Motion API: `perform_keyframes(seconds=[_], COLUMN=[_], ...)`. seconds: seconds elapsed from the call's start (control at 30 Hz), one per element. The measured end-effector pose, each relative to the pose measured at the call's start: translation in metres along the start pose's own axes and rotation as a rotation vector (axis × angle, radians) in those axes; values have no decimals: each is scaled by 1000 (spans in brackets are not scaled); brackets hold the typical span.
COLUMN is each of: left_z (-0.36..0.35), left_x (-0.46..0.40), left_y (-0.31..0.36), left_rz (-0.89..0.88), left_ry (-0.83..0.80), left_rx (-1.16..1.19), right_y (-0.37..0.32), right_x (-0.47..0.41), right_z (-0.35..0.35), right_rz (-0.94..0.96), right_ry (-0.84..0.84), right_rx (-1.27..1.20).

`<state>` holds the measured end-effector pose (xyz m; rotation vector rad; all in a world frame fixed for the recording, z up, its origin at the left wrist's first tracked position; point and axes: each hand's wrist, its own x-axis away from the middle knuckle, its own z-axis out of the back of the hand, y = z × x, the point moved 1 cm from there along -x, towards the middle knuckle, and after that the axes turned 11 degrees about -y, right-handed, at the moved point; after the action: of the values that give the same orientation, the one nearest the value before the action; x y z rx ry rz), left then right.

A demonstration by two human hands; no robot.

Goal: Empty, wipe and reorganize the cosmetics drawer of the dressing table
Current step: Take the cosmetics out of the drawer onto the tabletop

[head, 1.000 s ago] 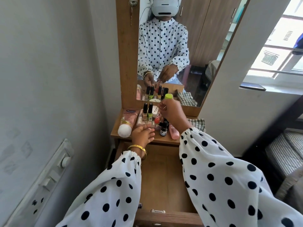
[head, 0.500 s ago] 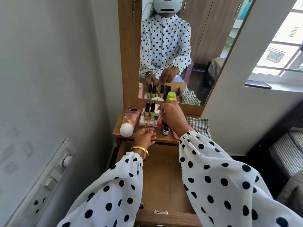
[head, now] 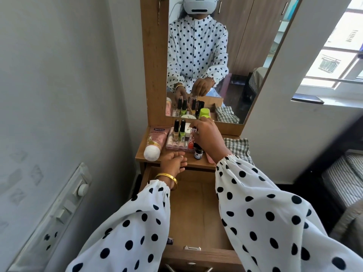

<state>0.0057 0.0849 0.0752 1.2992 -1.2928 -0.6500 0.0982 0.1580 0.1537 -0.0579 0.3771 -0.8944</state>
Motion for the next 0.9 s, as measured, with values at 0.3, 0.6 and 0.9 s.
perform_keyframes(seconds=[0.3, 0.6, 0.9], left_z=[29, 86, 88], left_x=[52, 87, 86], left_y=[-15, -58, -70], left_rz=[-24, -29, -51], left_ry=[-73, 74, 74], left_rx=[-115, -232, -427], right_y=[-27, -55, -84], right_x=[72, 142, 156], right_z=[-17, -102, -120], right_rz=[24, -179, -117], right_ry=[56, -820, -1090], right_rx=[-244, -378, -178])
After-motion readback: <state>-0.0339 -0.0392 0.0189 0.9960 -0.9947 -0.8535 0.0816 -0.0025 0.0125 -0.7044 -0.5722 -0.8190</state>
